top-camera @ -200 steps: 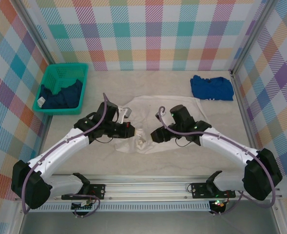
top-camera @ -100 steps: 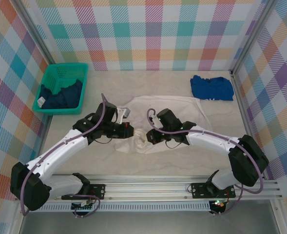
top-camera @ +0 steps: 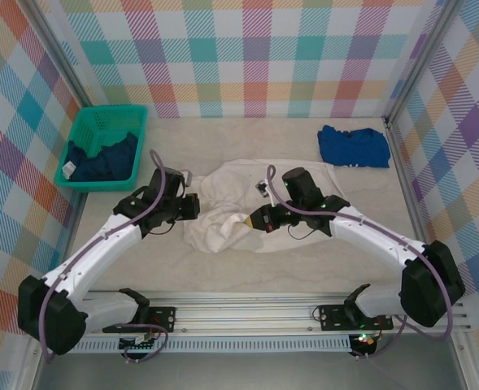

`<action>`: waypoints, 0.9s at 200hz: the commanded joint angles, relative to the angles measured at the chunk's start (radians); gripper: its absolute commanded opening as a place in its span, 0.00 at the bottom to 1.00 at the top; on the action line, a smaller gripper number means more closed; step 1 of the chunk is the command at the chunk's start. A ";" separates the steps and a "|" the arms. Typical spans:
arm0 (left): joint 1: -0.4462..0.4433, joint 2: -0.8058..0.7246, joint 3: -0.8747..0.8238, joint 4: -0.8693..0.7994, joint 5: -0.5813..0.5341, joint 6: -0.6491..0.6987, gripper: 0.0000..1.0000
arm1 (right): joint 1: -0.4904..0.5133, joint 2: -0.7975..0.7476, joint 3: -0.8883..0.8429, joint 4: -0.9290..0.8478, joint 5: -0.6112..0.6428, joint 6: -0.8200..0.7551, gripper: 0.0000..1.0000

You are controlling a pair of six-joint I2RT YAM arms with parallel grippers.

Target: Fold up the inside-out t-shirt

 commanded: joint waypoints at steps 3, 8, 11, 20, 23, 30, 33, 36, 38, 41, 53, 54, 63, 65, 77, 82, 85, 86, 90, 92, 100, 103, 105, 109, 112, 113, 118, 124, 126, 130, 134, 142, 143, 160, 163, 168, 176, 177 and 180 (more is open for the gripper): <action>0.009 0.005 -0.009 0.037 0.008 0.036 0.26 | -0.016 0.042 0.031 0.086 -0.105 0.078 0.00; 0.008 -0.006 -0.020 0.045 0.032 0.035 0.31 | -0.019 0.049 0.033 0.093 -0.102 0.088 0.00; 0.008 -0.014 -0.028 0.051 0.049 0.033 0.32 | -0.020 0.054 0.033 0.095 -0.101 0.093 0.00; 0.001 -0.048 -0.062 0.075 0.105 0.030 0.37 | -0.022 0.065 0.033 0.111 -0.100 0.112 0.00; -0.001 -0.063 -0.076 0.085 0.124 0.030 0.38 | -0.023 0.069 0.033 0.117 -0.098 0.119 0.00; -0.008 -0.097 -0.110 0.106 0.165 0.024 0.40 | -0.024 0.078 0.033 0.127 -0.096 0.136 0.00; -0.012 -0.111 -0.132 0.113 0.183 0.023 0.41 | -0.025 0.081 0.033 0.133 -0.096 0.142 0.00; -0.017 -0.127 -0.145 0.124 0.201 0.023 0.42 | -0.026 0.085 0.032 0.137 -0.096 0.149 0.00; -0.021 -0.137 -0.153 0.130 0.214 0.023 0.42 | -0.027 0.087 0.032 0.141 -0.095 0.153 0.00; -0.027 -0.150 -0.174 0.141 0.233 0.024 0.43 | -0.028 0.091 0.032 0.145 -0.094 0.159 0.00; -0.055 -0.195 -0.234 0.176 0.293 0.028 0.48 | -0.031 0.105 0.035 0.154 -0.094 0.173 0.00; -0.058 -0.197 -0.238 0.179 0.297 0.027 0.48 | -0.031 0.106 0.035 0.155 -0.094 0.174 0.00; -0.090 -0.208 -0.269 0.204 0.307 0.021 0.54 | -0.033 0.114 0.039 0.158 -0.095 0.175 0.00; -0.098 -0.207 -0.273 0.210 0.306 0.019 0.55 | -0.033 0.116 0.041 0.158 -0.095 0.175 0.00; -0.135 -0.185 -0.280 0.226 0.293 0.022 0.58 | -0.033 0.122 0.045 0.161 -0.099 0.176 0.00; -0.143 -0.167 -0.276 0.223 0.268 0.022 0.58 | -0.033 0.125 0.046 0.161 -0.100 0.176 0.00; -0.148 -0.157 -0.273 0.219 0.254 0.022 0.59 | -0.033 0.124 0.046 0.161 -0.100 0.175 0.00; -0.149 -0.153 -0.272 0.219 0.250 0.023 0.59 | -0.033 0.124 0.046 0.160 -0.100 0.175 0.00; -0.153 -0.139 -0.269 0.218 0.238 0.026 0.59 | -0.033 0.124 0.045 0.161 -0.099 0.176 0.00; -0.154 -0.132 -0.268 0.218 0.234 0.029 0.59 | -0.033 0.123 0.044 0.161 -0.099 0.175 0.00; -0.158 -0.104 -0.263 0.229 0.232 0.042 0.59 | -0.033 0.122 0.043 0.159 -0.098 0.174 0.00; -0.159 -0.095 -0.263 0.236 0.231 0.046 0.59 | -0.033 0.120 0.042 0.157 -0.097 0.173 0.00; -0.160 -0.088 -0.262 0.241 0.232 0.048 0.60 | -0.033 0.120 0.041 0.157 -0.096 0.172 0.00; -0.160 -0.072 -0.260 0.253 0.231 0.051 0.60 | -0.033 0.118 0.040 0.155 -0.096 0.171 0.00; -0.160 -0.062 -0.258 0.259 0.232 0.053 0.60 | -0.033 0.117 0.040 0.153 -0.095 0.169 0.00; -0.160 -0.058 -0.258 0.263 0.233 0.054 0.60 | -0.033 0.117 0.039 0.153 -0.094 0.169 0.00; -0.160 -0.040 -0.255 0.276 0.234 0.058 0.60 | -0.033 0.114 0.037 0.150 -0.093 0.167 0.00; -0.161 -0.018 -0.249 0.283 0.234 0.066 0.60 | -0.033 0.111 0.036 0.145 -0.091 0.165 0.00; -0.161 -0.009 -0.246 0.283 0.233 0.068 0.60 | -0.033 0.109 0.036 0.144 -0.091 0.163 0.00; -0.160 0.007 -0.239 0.283 0.227 0.072 0.60 | -0.033 0.108 0.034 0.141 -0.090 0.161 0.00; -0.161 0.022 -0.234 0.310 0.224 0.077 0.60 | -0.033 0.105 0.033 0.138 -0.088 0.158 0.00; -0.160 0.048 -0.220 0.329 0.217 0.086 0.59 | -0.033 0.101 0.029 0.132 -0.082 0.154 0.00; -0.161 0.051 -0.218 0.330 0.215 0.087 0.59 | -0.033 0.100 0.028 0.131 -0.081 0.153 0.00; -0.160 0.100 -0.190 0.357 0.208 0.098 0.51 | -0.033 0.088 0.019 0.110 -0.069 0.137 0.00; -0.160 0.108 -0.188 0.364 0.209 0.100 0.49 | -0.033 0.086 0.017 0.107 -0.066 0.135 0.00; -0.160 0.125 -0.180 0.368 0.204 0.101 0.45 | -0.033 0.081 0.013 0.105 -0.063 0.131 0.00; -0.159 0.148 -0.166 0.370 0.198 0.108 0.38 | -0.033 0.072 0.007 0.096 -0.052 0.121 0.00; -0.158 0.150 -0.165 0.370 0.199 0.109 0.37 | -0.034 0.071 0.006 0.095 -0.052 0.119 0.00; -0.158 0.158 -0.160 0.370 0.201 0.112 0.34 | -0.034 0.068 0.004 0.089 -0.048 0.114 0.00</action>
